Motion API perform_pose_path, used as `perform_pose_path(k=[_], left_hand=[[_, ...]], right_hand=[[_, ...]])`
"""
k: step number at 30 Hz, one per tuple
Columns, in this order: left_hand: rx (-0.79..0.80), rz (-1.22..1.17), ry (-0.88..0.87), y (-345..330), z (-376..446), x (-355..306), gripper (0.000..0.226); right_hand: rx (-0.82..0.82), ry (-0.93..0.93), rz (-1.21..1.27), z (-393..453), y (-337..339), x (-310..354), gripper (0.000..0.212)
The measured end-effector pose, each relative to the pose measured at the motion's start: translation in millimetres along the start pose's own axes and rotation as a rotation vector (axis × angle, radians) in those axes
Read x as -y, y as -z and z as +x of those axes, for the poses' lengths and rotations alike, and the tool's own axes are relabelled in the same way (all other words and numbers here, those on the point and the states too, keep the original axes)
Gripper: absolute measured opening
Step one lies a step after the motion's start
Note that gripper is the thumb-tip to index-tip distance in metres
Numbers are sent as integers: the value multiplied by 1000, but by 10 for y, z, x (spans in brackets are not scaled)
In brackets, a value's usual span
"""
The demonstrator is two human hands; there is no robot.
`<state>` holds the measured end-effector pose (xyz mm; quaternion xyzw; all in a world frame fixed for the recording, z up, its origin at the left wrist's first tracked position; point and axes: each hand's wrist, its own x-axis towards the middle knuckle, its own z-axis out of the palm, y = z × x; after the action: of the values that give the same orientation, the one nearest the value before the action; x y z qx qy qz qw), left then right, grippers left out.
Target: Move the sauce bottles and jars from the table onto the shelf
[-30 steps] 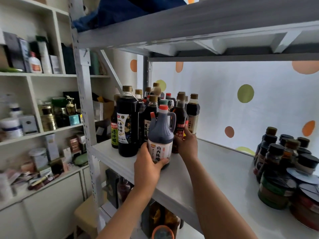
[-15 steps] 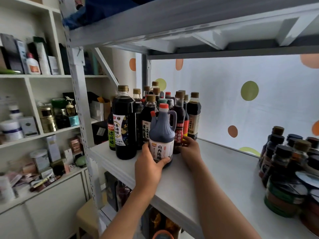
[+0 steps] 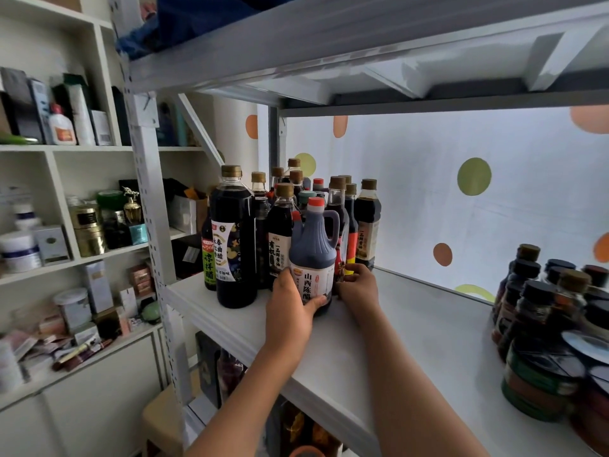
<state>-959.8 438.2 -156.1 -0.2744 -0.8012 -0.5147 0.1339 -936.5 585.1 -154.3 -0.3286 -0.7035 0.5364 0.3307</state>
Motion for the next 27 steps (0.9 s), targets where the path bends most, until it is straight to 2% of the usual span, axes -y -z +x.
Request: perform_pose_path(k=[7,21,27], left_hand=[[-8,33,-12,-106,72,-2,79],[39,29,-11,-198,146,104,83],[41,-28,-5,-202,156,143,83]], right_hand=[[-29,15,-33,17,6,8,39],[-47,38,-37,59,-71,-47,50],[-83,72,-46,-10,-60,-16,45]])
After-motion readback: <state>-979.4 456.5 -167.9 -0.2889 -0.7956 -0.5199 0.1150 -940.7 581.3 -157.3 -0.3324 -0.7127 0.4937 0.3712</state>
